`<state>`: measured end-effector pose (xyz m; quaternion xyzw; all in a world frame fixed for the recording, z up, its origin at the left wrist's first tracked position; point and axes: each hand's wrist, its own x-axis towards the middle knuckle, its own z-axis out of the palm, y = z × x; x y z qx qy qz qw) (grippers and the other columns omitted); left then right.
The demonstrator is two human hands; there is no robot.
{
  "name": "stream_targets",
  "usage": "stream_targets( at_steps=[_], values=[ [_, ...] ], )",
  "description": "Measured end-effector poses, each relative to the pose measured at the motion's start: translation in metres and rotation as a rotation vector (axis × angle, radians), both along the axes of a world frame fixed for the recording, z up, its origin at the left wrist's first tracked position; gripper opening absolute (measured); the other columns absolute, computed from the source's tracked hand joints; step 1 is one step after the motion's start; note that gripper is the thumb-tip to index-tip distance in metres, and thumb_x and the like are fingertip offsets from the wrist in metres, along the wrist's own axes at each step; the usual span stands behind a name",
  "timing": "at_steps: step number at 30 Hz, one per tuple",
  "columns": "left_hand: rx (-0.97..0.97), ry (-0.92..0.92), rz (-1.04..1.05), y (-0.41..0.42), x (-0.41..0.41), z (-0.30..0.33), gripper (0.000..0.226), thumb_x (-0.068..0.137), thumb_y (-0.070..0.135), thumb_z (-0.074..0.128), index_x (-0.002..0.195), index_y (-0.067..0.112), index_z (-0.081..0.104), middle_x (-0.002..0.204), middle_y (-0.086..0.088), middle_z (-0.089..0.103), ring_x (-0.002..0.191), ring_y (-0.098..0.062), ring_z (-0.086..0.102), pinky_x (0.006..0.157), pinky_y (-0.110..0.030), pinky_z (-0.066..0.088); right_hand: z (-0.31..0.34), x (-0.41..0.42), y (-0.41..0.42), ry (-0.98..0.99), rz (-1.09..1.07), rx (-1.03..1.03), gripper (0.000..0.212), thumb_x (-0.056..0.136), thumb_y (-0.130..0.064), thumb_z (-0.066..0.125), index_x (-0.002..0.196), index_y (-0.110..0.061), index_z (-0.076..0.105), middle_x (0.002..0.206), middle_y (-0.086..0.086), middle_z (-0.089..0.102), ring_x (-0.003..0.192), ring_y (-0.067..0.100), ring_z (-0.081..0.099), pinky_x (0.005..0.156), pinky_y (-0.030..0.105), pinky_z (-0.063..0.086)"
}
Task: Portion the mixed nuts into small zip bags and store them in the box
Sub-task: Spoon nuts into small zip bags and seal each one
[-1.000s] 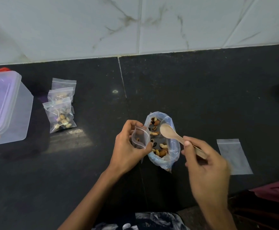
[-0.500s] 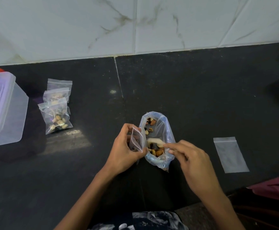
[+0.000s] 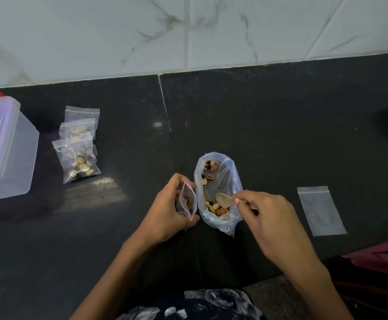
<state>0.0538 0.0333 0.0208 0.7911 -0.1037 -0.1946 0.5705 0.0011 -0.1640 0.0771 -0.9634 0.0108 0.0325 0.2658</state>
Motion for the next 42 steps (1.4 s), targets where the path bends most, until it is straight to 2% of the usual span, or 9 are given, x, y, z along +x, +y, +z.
stream_targets(
  at_steps=[4, 7, 9, 11, 15, 20, 25, 33, 42],
  values=[
    [0.008, -0.089, 0.06, -0.007, -0.004, -0.01, 0.049, 0.068, 0.013, 0.084, 0.103, 0.022, 0.05, 0.105, 0.004, 0.063, 0.095, -0.012, 0.066, 0.078, -0.038, 0.058, 0.002, 0.006, 0.001, 0.114, -0.022, 0.096, 0.023, 0.096, -0.03, 0.047, 0.098, -0.024, 0.069, 0.074, -0.004, 0.067, 0.067, 0.006, 0.062, 0.062, 0.025, 0.05],
    [-0.013, -0.13, 0.117, -0.011, -0.008, -0.017, 0.046, 0.068, 0.011, 0.083, 0.099, 0.022, 0.051, 0.101, 0.005, 0.063, 0.092, -0.017, 0.067, 0.074, -0.041, 0.058, 0.001, 0.008, 0.0, 0.168, -0.074, 0.2, 0.021, 0.096, -0.028, 0.049, 0.091, -0.024, 0.069, 0.063, -0.003, 0.063, 0.056, 0.004, 0.058, 0.052, 0.021, 0.045],
    [-0.025, -0.13, 0.146, -0.013, -0.009, -0.018, 0.046, 0.067, 0.009, 0.084, 0.098, 0.021, 0.051, 0.098, 0.006, 0.063, 0.088, -0.017, 0.067, 0.073, -0.04, 0.058, -0.005, 0.01, -0.001, 0.2, -0.123, 0.302, 0.02, 0.095, -0.026, 0.05, 0.088, -0.024, 0.069, 0.062, -0.003, 0.064, 0.049, 0.004, 0.055, 0.052, 0.021, 0.046],
    [-0.037, -0.124, 0.153, -0.015, -0.01, -0.017, 0.047, 0.067, 0.008, 0.084, 0.097, 0.019, 0.051, 0.098, 0.005, 0.063, 0.086, -0.014, 0.067, 0.073, -0.035, 0.058, -0.012, 0.011, -0.002, 0.241, -0.218, 0.457, 0.02, 0.096, -0.021, 0.05, 0.088, -0.022, 0.068, 0.06, -0.003, 0.064, 0.045, 0.005, 0.052, 0.049, 0.019, 0.045],
    [-0.07, -0.106, 0.149, -0.016, -0.01, -0.014, 0.044, 0.068, 0.006, 0.083, 0.098, 0.014, 0.051, 0.098, 0.004, 0.063, 0.086, -0.009, 0.067, 0.075, -0.024, 0.057, -0.02, 0.008, -0.005, 0.35, -0.469, 0.755, 0.02, 0.096, -0.013, 0.048, 0.094, -0.008, 0.067, 0.057, 0.0, 0.062, 0.038, 0.009, 0.047, 0.034, 0.013, 0.031],
    [-0.049, -0.098, 0.121, -0.016, -0.011, -0.018, 0.044, 0.069, 0.006, 0.082, 0.099, 0.012, 0.052, 0.096, 0.007, 0.063, 0.085, -0.011, 0.067, 0.075, -0.032, 0.058, -0.032, 0.001, 0.003, 0.449, -0.711, 1.042, 0.022, 0.098, -0.012, 0.045, 0.102, -0.004, 0.064, 0.062, 0.002, 0.063, 0.036, 0.007, 0.044, 0.029, 0.014, 0.022],
    [-0.037, -0.075, 0.133, -0.014, -0.011, -0.02, 0.045, 0.068, 0.009, 0.084, 0.098, 0.015, 0.052, 0.097, 0.006, 0.064, 0.086, -0.014, 0.068, 0.074, -0.04, 0.058, -0.036, -0.005, 0.011, 0.439, -0.762, 1.143, 0.018, 0.098, -0.016, 0.047, 0.1, -0.01, 0.064, 0.068, 0.001, 0.066, 0.037, 0.006, 0.043, 0.028, 0.014, 0.021],
    [-0.073, -0.06, 0.149, -0.014, -0.011, -0.012, 0.046, 0.067, 0.002, 0.083, 0.1, 0.006, 0.051, 0.096, 0.002, 0.064, 0.085, -0.01, 0.066, 0.077, -0.034, 0.057, -0.036, -0.013, 0.01, 0.444, -0.808, 1.255, 0.018, 0.097, -0.017, 0.048, 0.105, -0.015, 0.064, 0.066, -0.003, 0.063, 0.038, 0.005, 0.041, 0.028, 0.013, 0.022],
    [-0.089, -0.075, 0.169, -0.006, -0.011, 0.001, 0.053, 0.062, 0.017, 0.085, 0.1, 0.018, 0.048, 0.093, 0.007, 0.06, 0.082, -0.015, 0.064, 0.073, -0.03, 0.056, -0.026, -0.023, 0.001, 0.389, -0.839, 1.285, 0.019, 0.096, -0.018, 0.048, 0.105, -0.016, 0.065, 0.062, -0.004, 0.063, 0.037, 0.005, 0.041, 0.029, 0.011, 0.022]
  ],
)
